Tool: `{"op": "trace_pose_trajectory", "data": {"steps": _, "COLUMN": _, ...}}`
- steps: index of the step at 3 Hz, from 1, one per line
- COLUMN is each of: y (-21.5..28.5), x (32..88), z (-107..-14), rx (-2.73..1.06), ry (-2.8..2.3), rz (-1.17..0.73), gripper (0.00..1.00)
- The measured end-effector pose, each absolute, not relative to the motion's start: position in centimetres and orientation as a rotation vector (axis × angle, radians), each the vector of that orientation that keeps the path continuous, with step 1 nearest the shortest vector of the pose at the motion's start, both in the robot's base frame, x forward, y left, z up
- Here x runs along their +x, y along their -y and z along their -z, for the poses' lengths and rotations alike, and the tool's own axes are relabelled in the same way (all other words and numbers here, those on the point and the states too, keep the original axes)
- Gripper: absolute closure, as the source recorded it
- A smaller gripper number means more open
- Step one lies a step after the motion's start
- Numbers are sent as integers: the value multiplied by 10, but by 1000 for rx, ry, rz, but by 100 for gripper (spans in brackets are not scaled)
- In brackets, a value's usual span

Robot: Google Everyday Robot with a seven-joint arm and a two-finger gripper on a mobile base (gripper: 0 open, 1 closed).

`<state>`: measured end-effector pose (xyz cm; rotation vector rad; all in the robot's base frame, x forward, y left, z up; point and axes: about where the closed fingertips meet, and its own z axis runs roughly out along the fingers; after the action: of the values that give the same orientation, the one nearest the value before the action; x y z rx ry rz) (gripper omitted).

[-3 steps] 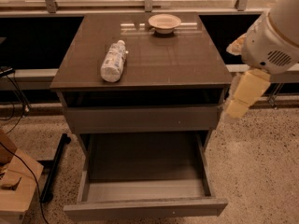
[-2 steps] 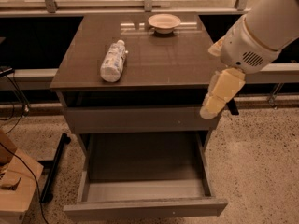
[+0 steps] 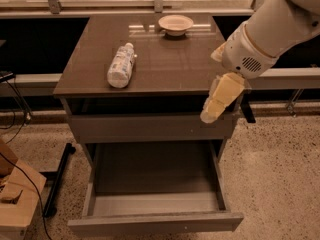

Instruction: Place blue plastic bottle into middle drawer

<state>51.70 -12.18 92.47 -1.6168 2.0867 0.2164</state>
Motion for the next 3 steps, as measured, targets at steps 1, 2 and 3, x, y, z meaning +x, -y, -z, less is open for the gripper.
{"op": "trace_pose_trajectory", "data": {"steps": 1, "y": 109, "x": 523, "z": -919, "rx": -1601, "ry": -2067, "rz": -226, "gripper": 0}}
{"op": "trace_pose_trajectory", "data": {"steps": 2, "y": 73, "x": 542, "z": -910, "rx": -1581, "ry": -1998, "rz": -244, "gripper": 0}}
{"op": "trace_pose_trajectory", "data": {"steps": 3, "y": 38, "x": 568, "z": -903, "rx": -1513, "ry": -1930, "rz": -283, "gripper": 0}}
